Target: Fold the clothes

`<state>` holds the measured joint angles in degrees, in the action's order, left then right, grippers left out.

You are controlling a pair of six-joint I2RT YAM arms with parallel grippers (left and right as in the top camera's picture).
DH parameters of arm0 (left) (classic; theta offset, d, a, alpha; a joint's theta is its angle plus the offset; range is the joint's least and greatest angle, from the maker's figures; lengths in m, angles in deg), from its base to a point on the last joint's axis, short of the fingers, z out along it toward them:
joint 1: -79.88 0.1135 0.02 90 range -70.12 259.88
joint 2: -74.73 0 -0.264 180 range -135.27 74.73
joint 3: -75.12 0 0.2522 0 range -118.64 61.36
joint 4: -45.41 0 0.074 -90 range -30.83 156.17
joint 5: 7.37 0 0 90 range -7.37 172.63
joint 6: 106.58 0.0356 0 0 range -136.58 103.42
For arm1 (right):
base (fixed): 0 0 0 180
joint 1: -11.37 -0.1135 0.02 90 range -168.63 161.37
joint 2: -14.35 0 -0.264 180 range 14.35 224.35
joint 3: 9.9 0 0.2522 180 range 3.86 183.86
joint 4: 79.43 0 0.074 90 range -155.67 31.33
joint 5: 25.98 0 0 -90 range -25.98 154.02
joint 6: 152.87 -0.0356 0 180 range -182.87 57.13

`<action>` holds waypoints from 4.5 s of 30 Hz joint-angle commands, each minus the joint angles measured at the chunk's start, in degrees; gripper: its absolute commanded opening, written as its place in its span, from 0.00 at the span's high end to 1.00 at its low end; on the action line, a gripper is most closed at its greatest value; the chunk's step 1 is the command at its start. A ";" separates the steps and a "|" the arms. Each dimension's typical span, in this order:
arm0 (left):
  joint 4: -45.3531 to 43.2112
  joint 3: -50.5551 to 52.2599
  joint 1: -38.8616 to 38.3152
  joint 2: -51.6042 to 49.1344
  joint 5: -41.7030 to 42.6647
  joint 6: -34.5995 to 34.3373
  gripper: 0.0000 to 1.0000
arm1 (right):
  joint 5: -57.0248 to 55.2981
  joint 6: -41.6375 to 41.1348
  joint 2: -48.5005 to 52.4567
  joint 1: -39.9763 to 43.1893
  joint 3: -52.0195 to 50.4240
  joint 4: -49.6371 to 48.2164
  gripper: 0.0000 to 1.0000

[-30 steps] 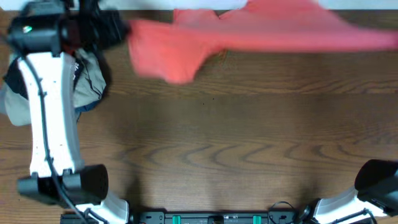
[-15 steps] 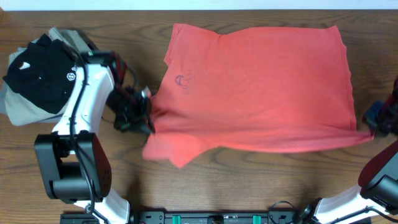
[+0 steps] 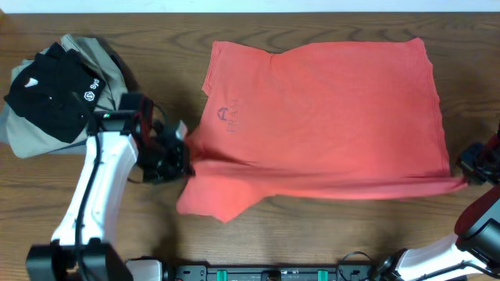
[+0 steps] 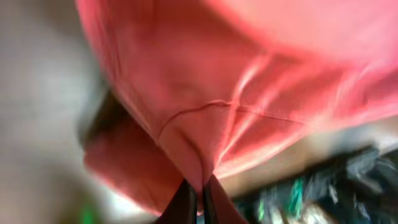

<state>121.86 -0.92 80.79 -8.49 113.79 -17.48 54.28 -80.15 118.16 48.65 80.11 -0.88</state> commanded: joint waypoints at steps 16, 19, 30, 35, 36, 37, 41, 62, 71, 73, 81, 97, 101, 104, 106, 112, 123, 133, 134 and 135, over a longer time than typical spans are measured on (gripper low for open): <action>-33.99 -0.17 0.11 -14.67 2.34 -22.38 0.35 | 10.10 4.70 -1.46 -5.38 -0.09 -25.53 0.39; -31.17 -0.17 0.15 -14.78 2.29 -19.39 0.35 | 10.19 4.72 -1.46 -5.31 -0.09 -23.06 0.46; -27.58 3.21 0.13 -14.86 -12.66 -18.16 0.35 | 9.97 5.77 -1.46 -5.35 -11.85 -26.36 0.54; -33.83 5.33 0.09 -14.86 -12.61 -18.18 0.35 | 10.36 5.75 -1.46 -5.49 -18.84 -34.67 0.55; -34.95 5.73 -0.04 -14.86 -12.63 -18.18 0.34 | 10.36 5.68 -1.46 -5.46 -19.98 -36.06 0.55; -36.17 6.21 -0.15 -14.86 -12.59 -18.18 0.34 | 10.32 5.42 -1.46 -5.46 -21.05 -37.38 0.55; -40.15 8.11 -1.14 -14.99 -12.61 -18.18 0.35 | 10.19 5.33 -1.46 -5.46 -24.24 -41.31 0.70; -18.71 9.55 -1.11 -16.13 -21.84 -16.87 0.94 | -8.55 -3.74 -1.62 -1.31 -17.94 -21.59 0.99; -15.58 8.55 0.72 -8.17 -18.93 -16.06 0.76 | -4.66 -3.69 -1.95 -1.33 -11.34 -10.69 0.85; -15.30 8.26 0.68 -5.77 -14.56 -13.42 0.74 | -3.89 -3.69 -2.21 -1.33 -8.02 -8.13 0.77; -16.11 8.15 0.68 5.11 -9.09 -12.85 0.55 | 0.11 -1.70 -2.16 -1.33 -0.33 -2.75 0.62; -15.43 8.33 0.63 6.05 -9.11 -12.87 0.49 | 6.10 -2.80 -2.03 -1.33 -18.91 -20.98 0.65; -15.34 8.37 0.63 6.05 -9.09 -12.87 0.49 | 6.14 -2.86 -2.03 -1.33 -19.85 -23.71 0.67; -15.23 8.39 0.63 6.05 -9.09 -12.87 0.49 | 6.14 -2.86 -2.03 -1.33 -19.85 -23.98 0.80; -15.19 8.39 0.63 6.05 -9.09 -12.87 0.49 | 6.12 -2.86 -2.03 -1.33 -19.85 -24.24 0.92; -15.10 8.41 0.63 6.05 -9.09 -12.87 0.49 | 6.12 -2.84 -2.03 -1.29 -19.78 -24.33 0.82; -15.10 8.41 0.63 6.05 -9.09 -12.87 0.49 | 5.27 -2.84 -2.05 -1.22 -17.03 -23.56 0.68; -15.17 8.41 0.63 6.05 -9.09 -12.87 0.49 | 4.98 -2.10 -2.05 -1.09 -15.87 -23.39 0.64; -15.17 8.41 0.63 6.05 -9.09 -12.87 0.49 | 4.98 -1.90 -2.05 -1.01 -15.87 -23.45 0.64; -15.15 8.41 0.63 6.05 -9.09 -12.87 0.49 | 5.01 -1.92 -2.05 -0.90 -15.87 -23.47 0.66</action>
<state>106.56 8.17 81.34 -2.52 104.37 -31.12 59.66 -82.75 116.09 46.44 63.15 -24.22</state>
